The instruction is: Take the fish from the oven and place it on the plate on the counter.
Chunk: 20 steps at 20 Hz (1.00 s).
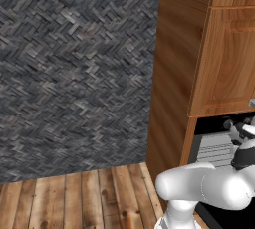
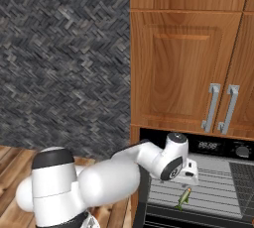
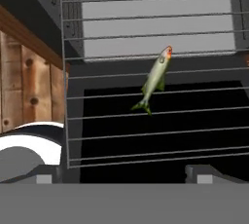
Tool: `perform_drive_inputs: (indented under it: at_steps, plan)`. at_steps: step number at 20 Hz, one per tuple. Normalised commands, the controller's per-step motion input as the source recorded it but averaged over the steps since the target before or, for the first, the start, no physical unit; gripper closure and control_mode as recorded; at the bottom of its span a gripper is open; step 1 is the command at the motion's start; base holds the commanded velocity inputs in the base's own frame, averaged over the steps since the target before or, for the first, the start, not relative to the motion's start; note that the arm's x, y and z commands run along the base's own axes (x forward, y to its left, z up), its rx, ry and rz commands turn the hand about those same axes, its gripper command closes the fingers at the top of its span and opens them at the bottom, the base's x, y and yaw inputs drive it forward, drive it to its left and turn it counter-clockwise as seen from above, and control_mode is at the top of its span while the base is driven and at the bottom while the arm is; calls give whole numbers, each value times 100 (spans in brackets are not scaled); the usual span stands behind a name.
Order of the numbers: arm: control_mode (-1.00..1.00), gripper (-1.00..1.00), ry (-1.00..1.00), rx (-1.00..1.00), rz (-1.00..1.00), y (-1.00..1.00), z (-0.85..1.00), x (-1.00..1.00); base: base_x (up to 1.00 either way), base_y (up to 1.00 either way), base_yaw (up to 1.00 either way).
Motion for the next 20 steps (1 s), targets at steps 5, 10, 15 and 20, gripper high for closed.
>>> perform_drive_inputs:
  at_steps: [5, 10, 15, 20]
  plan:
    - [-100, -100, 0, 0, 10, 0, -41, 20, 0, 0, 0]
    - [-100, -100, 0, 0, 2, -15, -19, 17, 0, 0, 0]
    - [-100, -100, -1, 0, 0, -32, -17, 0, 0, 0, 0]
    - [-100, -100, -2, 0, 0, -17, -16, 0, 0, 0, 0]
